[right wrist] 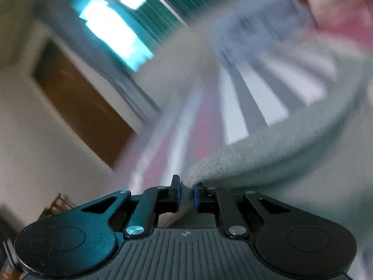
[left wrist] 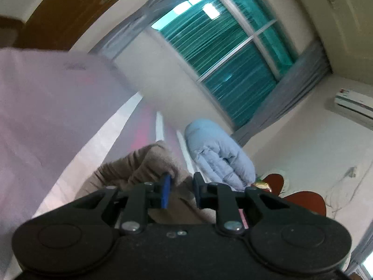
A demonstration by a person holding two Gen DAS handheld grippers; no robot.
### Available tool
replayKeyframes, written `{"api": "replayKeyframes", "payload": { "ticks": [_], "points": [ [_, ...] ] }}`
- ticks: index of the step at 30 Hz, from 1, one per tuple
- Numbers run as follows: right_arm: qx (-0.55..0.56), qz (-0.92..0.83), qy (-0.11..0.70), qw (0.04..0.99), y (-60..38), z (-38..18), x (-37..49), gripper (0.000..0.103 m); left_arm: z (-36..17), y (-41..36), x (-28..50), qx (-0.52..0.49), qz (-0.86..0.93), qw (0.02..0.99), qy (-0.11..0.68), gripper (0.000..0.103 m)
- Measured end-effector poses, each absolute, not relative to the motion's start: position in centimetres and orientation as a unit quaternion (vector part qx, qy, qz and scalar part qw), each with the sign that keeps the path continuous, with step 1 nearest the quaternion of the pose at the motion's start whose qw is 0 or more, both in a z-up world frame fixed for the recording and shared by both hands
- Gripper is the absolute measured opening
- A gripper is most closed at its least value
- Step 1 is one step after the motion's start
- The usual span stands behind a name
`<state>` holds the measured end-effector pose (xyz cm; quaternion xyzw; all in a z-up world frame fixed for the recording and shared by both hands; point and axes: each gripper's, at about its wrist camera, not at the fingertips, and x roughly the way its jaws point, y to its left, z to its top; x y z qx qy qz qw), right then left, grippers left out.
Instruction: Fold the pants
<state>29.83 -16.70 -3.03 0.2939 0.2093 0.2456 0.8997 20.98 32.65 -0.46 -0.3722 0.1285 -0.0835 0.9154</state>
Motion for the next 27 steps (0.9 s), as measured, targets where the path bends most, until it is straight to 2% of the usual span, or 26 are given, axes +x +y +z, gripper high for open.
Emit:
{"api": "replayKeyframes", "payload": {
  "ticks": [1,2,3,4,5,6,8,17,19,27],
  "points": [
    [0.29,0.256,0.178,0.905,-17.4,-3.1,28.3,0.011,-1.7,32.6,20.6,-0.363,-0.076,0.918,0.141,0.011],
    [0.285,0.26,0.169,0.907,-17.9,-4.0,27.1,0.011,-3.9,32.7,20.9,-0.357,-0.048,0.912,0.194,0.01],
    [0.255,0.26,0.186,0.913,-17.6,-6.3,26.4,0.011,-6.5,32.9,21.4,-0.361,-0.013,0.896,0.26,0.004],
    [0.221,0.25,0.258,0.907,-16.8,-9.0,26.9,0.011,-8.2,32.9,21.3,-0.367,-0.008,0.887,0.282,0.004],
    [0.211,0.236,0.335,0.887,-16.5,-11.9,27.6,0.01,-9.2,32.9,20.6,-0.374,-0.013,0.886,0.275,0.004],
    [0.24,0.231,0.343,0.878,-17.3,-13.9,26.9,0.011,-9.5,32.9,20.0,-0.382,-0.012,0.885,0.265,0.004],
    [0.264,0.229,0.324,0.879,-18.3,-14.5,25.7,0.011,-9.5,32.6,19.6,-0.382,-0.01,0.887,0.259,0.004],
    [0.257,0.229,0.335,0.877,-20.1,-14.7,23.2,0.011,-7.8,33.4,20.6,-0.391,-0.005,0.882,0.261,0.004],
    [0.258,0.227,0.336,0.877,-19.9,-13.8,24.3,0.011,-8.0,33.4,20.7,-0.41,0.0,0.873,0.264,0.017],
    [0.267,0.219,0.348,0.872,-17.4,-12.1,26.6,0.011,-8.0,32.8,21.8,-0.421,0.018,0.868,0.264,0.017]
  ]
}}
